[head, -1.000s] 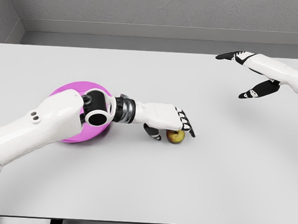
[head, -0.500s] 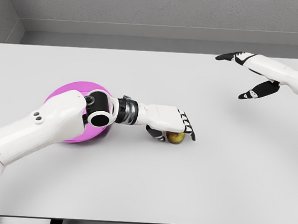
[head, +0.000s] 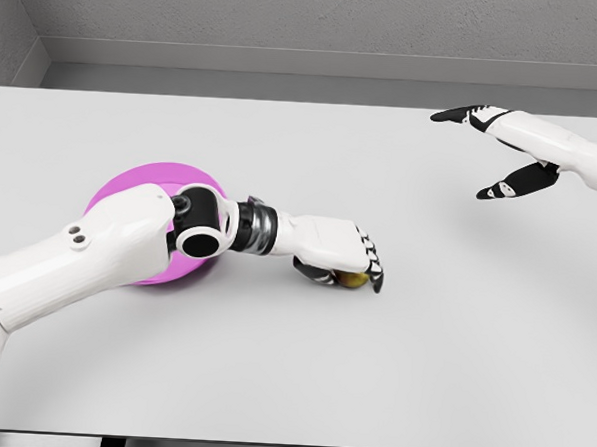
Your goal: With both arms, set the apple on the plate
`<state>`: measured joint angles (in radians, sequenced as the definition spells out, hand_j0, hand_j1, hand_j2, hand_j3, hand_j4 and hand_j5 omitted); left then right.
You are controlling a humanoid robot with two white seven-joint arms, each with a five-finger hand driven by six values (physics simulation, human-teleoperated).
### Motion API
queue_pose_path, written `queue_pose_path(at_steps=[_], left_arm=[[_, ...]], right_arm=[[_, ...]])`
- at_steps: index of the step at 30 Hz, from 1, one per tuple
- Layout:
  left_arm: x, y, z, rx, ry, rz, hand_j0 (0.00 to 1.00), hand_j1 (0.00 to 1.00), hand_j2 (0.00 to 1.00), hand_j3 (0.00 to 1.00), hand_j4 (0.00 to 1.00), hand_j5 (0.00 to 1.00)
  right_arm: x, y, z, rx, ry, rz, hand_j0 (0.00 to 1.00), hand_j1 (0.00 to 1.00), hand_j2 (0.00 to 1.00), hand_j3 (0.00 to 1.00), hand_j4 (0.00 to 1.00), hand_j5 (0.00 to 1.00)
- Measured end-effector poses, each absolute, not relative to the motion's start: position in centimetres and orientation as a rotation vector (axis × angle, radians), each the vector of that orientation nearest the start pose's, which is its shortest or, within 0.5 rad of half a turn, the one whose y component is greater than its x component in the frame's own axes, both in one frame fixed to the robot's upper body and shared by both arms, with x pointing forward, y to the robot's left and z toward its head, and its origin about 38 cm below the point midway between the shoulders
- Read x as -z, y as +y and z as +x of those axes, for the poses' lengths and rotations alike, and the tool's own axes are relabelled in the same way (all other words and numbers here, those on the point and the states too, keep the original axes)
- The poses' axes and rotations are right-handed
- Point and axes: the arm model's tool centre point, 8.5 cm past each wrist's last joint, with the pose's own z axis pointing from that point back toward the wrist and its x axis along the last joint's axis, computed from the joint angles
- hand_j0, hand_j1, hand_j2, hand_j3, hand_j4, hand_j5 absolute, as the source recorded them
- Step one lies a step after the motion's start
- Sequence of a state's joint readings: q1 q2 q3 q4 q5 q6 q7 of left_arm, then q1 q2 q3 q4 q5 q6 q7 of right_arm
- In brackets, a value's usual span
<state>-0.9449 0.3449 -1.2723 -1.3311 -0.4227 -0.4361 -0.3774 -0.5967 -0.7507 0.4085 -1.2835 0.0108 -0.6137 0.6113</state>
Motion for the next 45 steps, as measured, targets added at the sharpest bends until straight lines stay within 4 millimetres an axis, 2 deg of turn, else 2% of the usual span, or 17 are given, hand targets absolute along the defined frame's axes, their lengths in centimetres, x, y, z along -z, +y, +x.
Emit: queue_pose_path(at_steps=[11, 12, 16, 19, 22, 27, 32, 35, 39, 40, 42, 43, 45], left_arm=[[-15.3, 4.1, 41.5, -2.861, 1.793, 0.026, 0.54, 0.54, 0.54, 0.54, 0.54, 0.54], [-15.3, 4.2, 41.5, -2.855, 1.79, 0.035, 0.51, 0.51, 0.51, 0.51, 0.51, 0.51], [-16.5, 5.1, 41.5, -2.81, 1.77, 0.04, 0.46, 0.46, 0.46, 0.46, 0.46, 0.46], [-17.6, 6.4, 40.9, -2.77, 1.766, 0.054, 0.46, 0.46, 0.46, 0.46, 0.46, 0.46], [-19.4, 9.6, 41.1, -2.76, 1.816, 0.028, 0.46, 0.46, 0.46, 0.46, 0.46, 0.46], [-21.9, 17.2, 42.9, -2.838, 1.897, -0.156, 0.46, 0.46, 0.46, 0.46, 0.46, 0.46], [-21.5, 23.6, 45.6, -2.998, 1.917, -0.344, 0.46, 0.46, 0.46, 0.46, 0.46, 0.46], [-21.0, 26.0, 46.6, -3.067, 1.917, -0.416, 0.46, 0.46, 0.46, 0.46, 0.46, 0.46], [-20.7, 27.0, 47.0, -3.094, 1.925, -0.444, 0.47, 0.47, 0.47, 0.47, 0.47, 0.47], [-20.7, 27.1, 47.0, -3.096, 1.927, -0.447, 0.49, 0.49, 0.49, 0.49, 0.49, 0.49], [-20.5, 27.2, 46.9, -3.101, 1.931, -0.445, 0.62, 0.62, 0.62, 0.62, 0.62, 0.62], [-20.5, 27.3, 46.9, -3.1, 1.934, -0.446, 0.75, 0.75, 0.75, 0.75, 0.75, 0.75], [-20.6, 27.3, 47.0, -3.095, 1.958, -0.437, 0.93, 0.93, 0.93, 0.93, 0.93, 0.93]], right_arm=[[-23.9, -34.4, 45.2, -1.616, -1.677, -0.193, 1.0, 1.0, 1.0, 1.0, 1.0, 1.0], [-23.9, -34.4, 45.2, -1.616, -1.677, -0.193, 1.0, 1.0, 1.0, 1.0, 1.0, 1.0], [-23.9, -34.4, 45.2, -1.617, -1.677, -0.193, 1.0, 1.0, 1.0, 1.0, 1.0, 1.0], [-23.9, -34.3, 45.2, -1.618, -1.676, -0.191, 1.0, 1.0, 1.0, 1.0, 1.0, 1.0], [-23.8, -34.3, 45.1, -1.619, -1.673, -0.189, 1.0, 1.0, 1.0, 1.0, 1.0, 1.0], [-23.7, -34.3, 45.1, -1.62, -1.673, -0.188, 1.0, 1.0, 1.0, 1.0, 1.0, 1.0], [-23.7, -34.3, 45.1, -1.62, -1.672, -0.188, 1.0, 1.0, 1.0, 1.0, 1.0, 1.0], [-23.7, -34.3, 45.1, -1.62, -1.672, -0.188, 1.0, 1.0, 1.0, 1.0, 1.0, 1.0], [-23.7, -34.3, 45.1, -1.62, -1.672, -0.188, 1.0, 1.0, 1.0, 1.0, 1.0, 1.0], [-23.7, -34.3, 45.1, -1.621, -1.672, -0.188, 1.0, 1.0, 1.0, 1.0, 1.0, 1.0], [-23.7, -34.3, 45.1, -1.621, -1.671, -0.189, 1.0, 1.0, 1.0, 1.0, 1.0, 1.0], [-23.7, -34.3, 45.1, -1.621, -1.671, -0.189, 1.0, 1.0, 1.0, 1.0, 1.0, 1.0], [-23.7, -34.3, 45.1, -1.622, -1.67, -0.187, 1.0, 1.0, 1.0, 1.0, 1.0, 1.0]])
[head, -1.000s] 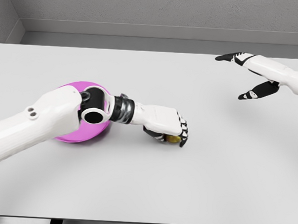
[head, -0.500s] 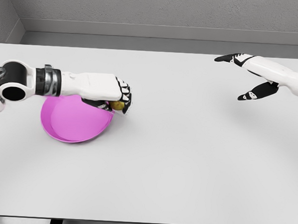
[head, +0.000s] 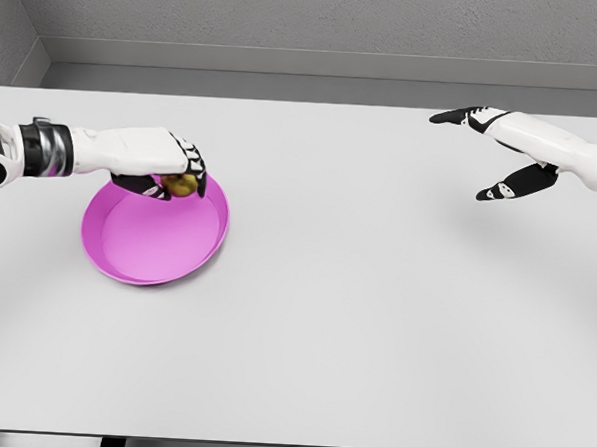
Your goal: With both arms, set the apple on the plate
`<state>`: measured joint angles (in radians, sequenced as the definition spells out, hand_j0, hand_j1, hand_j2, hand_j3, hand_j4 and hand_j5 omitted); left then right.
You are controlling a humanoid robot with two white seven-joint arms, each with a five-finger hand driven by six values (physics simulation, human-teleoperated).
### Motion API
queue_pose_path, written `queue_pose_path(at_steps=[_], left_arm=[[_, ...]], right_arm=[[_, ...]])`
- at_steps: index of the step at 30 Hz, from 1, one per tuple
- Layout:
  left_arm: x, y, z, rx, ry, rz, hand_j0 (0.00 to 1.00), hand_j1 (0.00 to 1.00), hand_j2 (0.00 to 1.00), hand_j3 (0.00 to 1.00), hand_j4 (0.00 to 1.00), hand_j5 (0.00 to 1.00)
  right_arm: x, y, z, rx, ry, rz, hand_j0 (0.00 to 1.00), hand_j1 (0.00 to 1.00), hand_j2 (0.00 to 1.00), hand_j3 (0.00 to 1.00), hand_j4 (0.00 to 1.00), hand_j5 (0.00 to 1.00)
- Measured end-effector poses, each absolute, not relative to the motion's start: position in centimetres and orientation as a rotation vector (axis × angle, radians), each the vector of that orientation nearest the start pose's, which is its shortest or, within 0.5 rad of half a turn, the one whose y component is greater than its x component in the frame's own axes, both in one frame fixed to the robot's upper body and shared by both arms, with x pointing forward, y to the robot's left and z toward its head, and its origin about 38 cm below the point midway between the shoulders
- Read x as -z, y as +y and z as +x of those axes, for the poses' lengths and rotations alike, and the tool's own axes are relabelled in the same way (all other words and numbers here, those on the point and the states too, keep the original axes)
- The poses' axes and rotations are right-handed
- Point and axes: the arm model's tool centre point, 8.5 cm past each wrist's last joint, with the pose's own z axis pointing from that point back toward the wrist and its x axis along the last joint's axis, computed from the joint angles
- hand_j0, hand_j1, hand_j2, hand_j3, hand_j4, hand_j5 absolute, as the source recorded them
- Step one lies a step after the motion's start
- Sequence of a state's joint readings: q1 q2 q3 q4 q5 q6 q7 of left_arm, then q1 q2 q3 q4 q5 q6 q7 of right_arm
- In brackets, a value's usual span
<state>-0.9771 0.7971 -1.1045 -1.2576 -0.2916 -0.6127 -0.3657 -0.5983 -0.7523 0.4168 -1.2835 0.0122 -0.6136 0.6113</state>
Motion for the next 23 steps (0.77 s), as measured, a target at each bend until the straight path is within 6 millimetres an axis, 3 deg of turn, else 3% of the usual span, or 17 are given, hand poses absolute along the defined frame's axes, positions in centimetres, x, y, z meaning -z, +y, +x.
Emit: queue_pose_path(at_steps=[2, 11, 14, 19, 23], left_arm=[[-20.7, 27.4, 47.0, 2.164, -1.385, 0.301, 1.0, 1.0, 1.0, 1.0, 1.0, 1.0], [-21.3, 28.1, 46.8, 2.114, -1.412, 0.281, 1.0, 1.0, 1.0, 1.0, 1.0, 1.0], [-22.3, 25.4, 46.1, 2.121, -1.504, 0.212, 1.0, 1.0, 1.0, 1.0, 1.0, 1.0], [-24.3, 17.0, 42.5, 2.203, -1.74, 0.001, 1.0, 1.0, 1.0, 1.0, 1.0, 1.0], [-24.7, 15.0, 41.5, 2.219, -1.796, -0.056, 1.0, 1.0, 1.0, 1.0, 1.0, 1.0]], right_arm=[[-23.5, -34.2, 45.1, -1.626, -1.666, -0.183, 1.0, 1.0, 1.0, 1.0, 1.0, 1.0], [-23.6, -35.0, 44.9, -1.637, -1.64, -0.198, 1.0, 1.0, 1.0, 1.0, 1.0, 1.0], [-23.6, -35.1, 44.9, -1.638, -1.637, -0.202, 1.0, 1.0, 1.0, 1.0, 1.0, 1.0], [-23.8, -35.2, 44.9, -1.639, -1.639, -0.206, 1.0, 1.0, 1.0, 1.0, 1.0, 1.0], [-24.2, -35.2, 45.0, -1.641, -1.645, -0.214, 1.0, 1.0, 1.0, 1.0, 1.0, 1.0]])
